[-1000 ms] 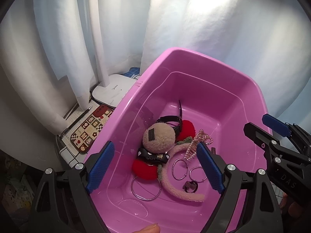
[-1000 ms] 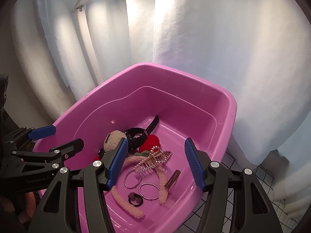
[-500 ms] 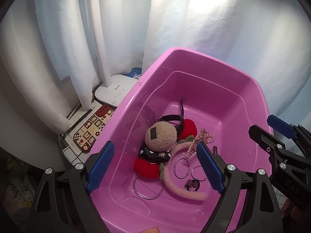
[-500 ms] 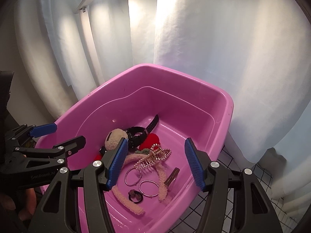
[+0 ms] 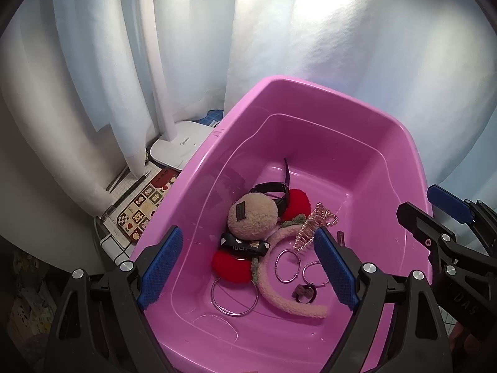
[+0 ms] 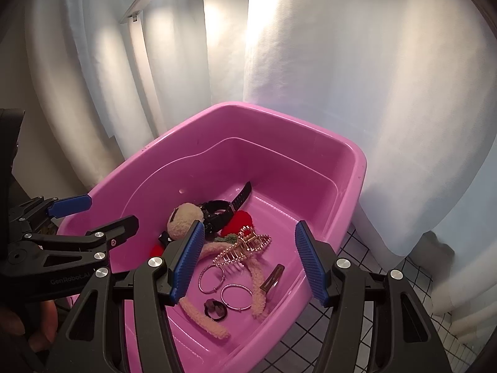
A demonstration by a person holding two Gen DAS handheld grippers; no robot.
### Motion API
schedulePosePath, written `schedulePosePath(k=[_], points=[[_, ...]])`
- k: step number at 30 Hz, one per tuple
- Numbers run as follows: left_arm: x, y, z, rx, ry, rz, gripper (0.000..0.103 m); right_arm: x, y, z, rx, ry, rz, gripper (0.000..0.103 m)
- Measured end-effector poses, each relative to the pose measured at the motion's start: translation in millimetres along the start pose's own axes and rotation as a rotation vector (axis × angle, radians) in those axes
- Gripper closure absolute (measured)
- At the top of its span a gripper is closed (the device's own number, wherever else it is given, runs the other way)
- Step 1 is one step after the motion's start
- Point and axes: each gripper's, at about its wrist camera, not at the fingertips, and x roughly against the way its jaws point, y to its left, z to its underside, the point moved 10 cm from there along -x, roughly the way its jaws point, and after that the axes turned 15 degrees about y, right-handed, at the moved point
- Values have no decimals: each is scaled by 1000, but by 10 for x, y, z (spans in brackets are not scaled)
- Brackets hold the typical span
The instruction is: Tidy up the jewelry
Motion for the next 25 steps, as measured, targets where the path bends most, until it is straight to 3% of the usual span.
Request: schedulePosePath(k=[25], points=[[35,25,48,7,7,-4,18,53,3,46,9,-4,-1,45]])
